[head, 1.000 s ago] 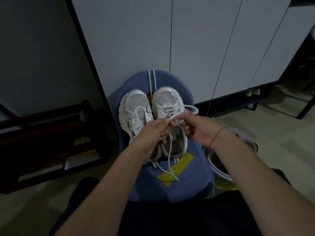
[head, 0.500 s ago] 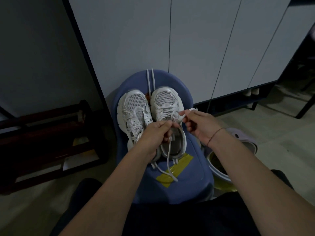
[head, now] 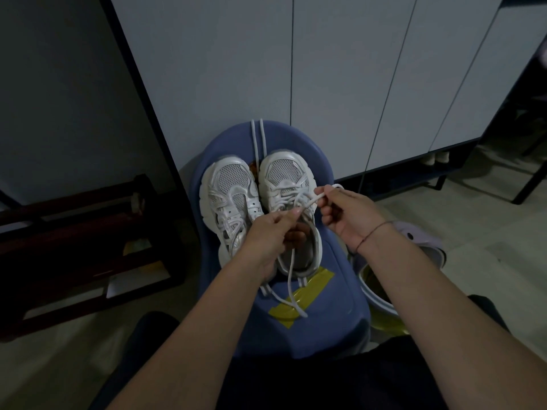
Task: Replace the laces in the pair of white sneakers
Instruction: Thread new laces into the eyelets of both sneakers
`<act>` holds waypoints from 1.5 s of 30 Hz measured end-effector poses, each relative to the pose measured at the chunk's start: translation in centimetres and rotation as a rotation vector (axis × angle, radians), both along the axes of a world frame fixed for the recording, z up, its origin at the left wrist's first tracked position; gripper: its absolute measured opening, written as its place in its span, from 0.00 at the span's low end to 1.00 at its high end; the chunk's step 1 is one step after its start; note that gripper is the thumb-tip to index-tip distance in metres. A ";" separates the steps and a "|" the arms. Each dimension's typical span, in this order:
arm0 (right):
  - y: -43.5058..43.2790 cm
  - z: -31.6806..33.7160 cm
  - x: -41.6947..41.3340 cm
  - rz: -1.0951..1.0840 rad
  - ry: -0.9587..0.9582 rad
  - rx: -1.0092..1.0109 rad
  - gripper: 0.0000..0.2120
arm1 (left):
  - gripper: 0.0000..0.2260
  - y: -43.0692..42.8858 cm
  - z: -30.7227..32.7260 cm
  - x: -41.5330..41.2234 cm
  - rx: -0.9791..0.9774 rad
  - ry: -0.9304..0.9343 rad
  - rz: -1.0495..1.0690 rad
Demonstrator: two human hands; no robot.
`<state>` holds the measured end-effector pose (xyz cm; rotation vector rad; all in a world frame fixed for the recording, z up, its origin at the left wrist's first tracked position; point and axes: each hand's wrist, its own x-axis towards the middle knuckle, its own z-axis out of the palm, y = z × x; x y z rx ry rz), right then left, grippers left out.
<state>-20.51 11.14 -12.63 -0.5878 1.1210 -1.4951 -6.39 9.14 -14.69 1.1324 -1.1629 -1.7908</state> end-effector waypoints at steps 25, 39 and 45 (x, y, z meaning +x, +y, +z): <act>-1.8 -3.6 -0.8 -0.196 0.667 0.073 0.09 | 0.11 0.8 -1.1 -1.6 -0.102 -0.108 0.195; -2.6 -4.3 -0.3 -0.245 1.149 0.064 0.13 | 0.09 -0.8 -2.1 -3.8 0.428 0.145 0.278; -2.5 -4.1 -0.3 -0.155 1.127 0.009 0.11 | 0.16 -0.6 -1.9 -4.3 0.544 0.318 0.300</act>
